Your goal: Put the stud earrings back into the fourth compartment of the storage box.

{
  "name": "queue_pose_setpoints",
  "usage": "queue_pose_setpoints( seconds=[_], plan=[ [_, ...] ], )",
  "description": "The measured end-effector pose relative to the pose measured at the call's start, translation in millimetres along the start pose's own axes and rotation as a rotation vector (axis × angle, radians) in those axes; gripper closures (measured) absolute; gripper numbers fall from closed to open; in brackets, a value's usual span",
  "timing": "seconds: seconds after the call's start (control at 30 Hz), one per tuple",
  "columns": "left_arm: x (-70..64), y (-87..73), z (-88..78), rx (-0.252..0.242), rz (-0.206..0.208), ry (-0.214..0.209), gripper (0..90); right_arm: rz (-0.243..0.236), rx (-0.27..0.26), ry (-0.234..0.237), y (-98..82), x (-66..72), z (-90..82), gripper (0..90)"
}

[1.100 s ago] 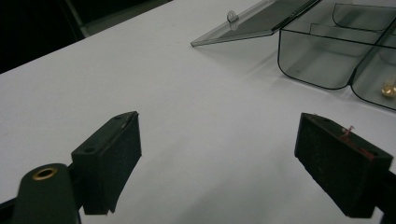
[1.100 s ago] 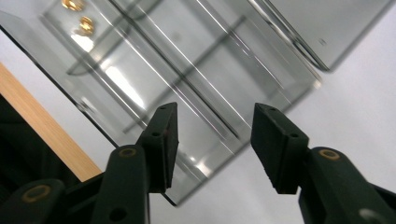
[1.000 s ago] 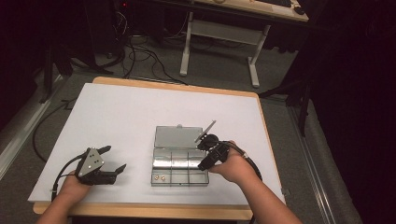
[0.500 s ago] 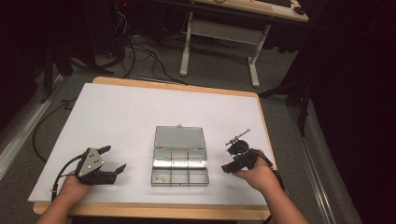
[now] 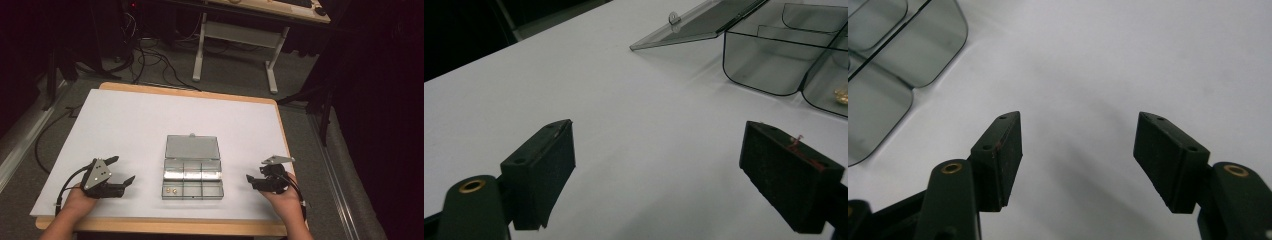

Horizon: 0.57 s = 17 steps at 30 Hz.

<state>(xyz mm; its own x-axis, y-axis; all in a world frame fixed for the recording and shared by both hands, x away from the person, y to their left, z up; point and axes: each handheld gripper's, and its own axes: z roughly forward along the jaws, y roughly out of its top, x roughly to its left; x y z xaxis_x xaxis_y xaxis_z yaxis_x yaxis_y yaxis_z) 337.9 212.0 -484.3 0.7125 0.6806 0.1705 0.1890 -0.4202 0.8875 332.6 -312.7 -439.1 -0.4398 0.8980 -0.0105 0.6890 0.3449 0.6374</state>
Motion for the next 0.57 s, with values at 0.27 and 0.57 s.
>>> queue_pose_setpoints(
  seconds=[0.27,0.57],
  plan=[
    [-1.1,0.4,1.3,0.008,0.007,0.005,15.1,0.124,-0.177,-0.102,-45.4,-18.4,-12.0,33.4],
    [-3.8,1.0,2.4,0.022,0.024,0.029,15.1,0.182,-0.149,-0.093,-42.2,-22.6,6.5,26.1]
  ],
)
